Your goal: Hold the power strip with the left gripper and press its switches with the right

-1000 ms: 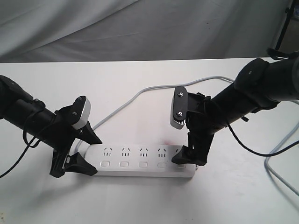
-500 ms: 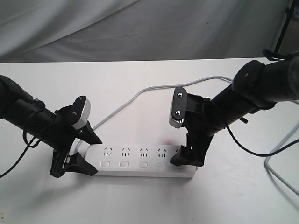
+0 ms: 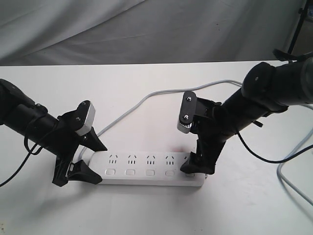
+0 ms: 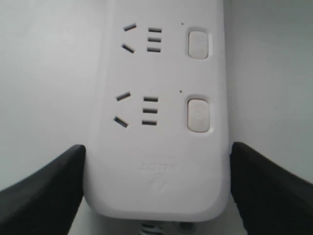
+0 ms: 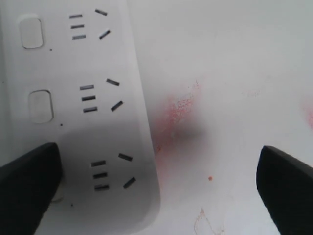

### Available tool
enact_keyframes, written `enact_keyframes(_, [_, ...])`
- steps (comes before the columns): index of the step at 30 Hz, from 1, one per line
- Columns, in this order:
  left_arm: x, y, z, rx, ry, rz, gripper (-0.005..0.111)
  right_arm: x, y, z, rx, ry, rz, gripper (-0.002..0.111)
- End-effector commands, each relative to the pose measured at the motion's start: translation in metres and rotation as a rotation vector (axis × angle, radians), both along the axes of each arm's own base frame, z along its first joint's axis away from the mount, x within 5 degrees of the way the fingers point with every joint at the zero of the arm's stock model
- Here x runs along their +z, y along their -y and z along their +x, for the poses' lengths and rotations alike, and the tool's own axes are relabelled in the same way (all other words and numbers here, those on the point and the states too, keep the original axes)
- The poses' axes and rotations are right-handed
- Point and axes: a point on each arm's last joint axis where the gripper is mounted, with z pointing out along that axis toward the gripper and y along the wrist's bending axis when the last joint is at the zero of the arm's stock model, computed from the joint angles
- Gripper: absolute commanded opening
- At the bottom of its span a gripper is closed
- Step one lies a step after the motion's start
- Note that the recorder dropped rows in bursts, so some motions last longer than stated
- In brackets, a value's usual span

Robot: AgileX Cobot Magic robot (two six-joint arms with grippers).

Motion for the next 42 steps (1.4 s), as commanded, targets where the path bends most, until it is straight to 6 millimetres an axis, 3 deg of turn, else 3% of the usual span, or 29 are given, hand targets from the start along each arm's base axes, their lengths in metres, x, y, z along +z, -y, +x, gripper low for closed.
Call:
enact_keyframes(1, [-0.001, 0.002, -0.001, 0.002, -0.001, -0.001, 0.014, -0.016, 0.011, -0.003, 0.112, 0.008, -0.133, 0.105])
enact_keyframes(8, [-0.001, 0.002, -0.001, 0.002, -0.001, -0.001, 0.014, -0.01, 0.008, -0.001, 0.06, 0.027, -0.087, 0.105])
enact_keyframes(22, [-0.001, 0.002, -0.001, 0.002, -0.001, -0.001, 0.014, 0.065, 0.002, -0.003, -0.071, 0.233, 0.067, 0.105])
enact_keyframes(28, [-0.001, 0.002, -0.001, 0.002, -0.001, -0.001, 0.014, 0.087, 0.0, -0.007, -0.113, 0.286, 0.121, 0.105])
enact_keyframes(42, [-0.001, 0.002, -0.001, 0.002, -0.001, -0.001, 0.014, 0.092, 0.001, -0.007, -0.143, 0.305, 0.135, 0.105])
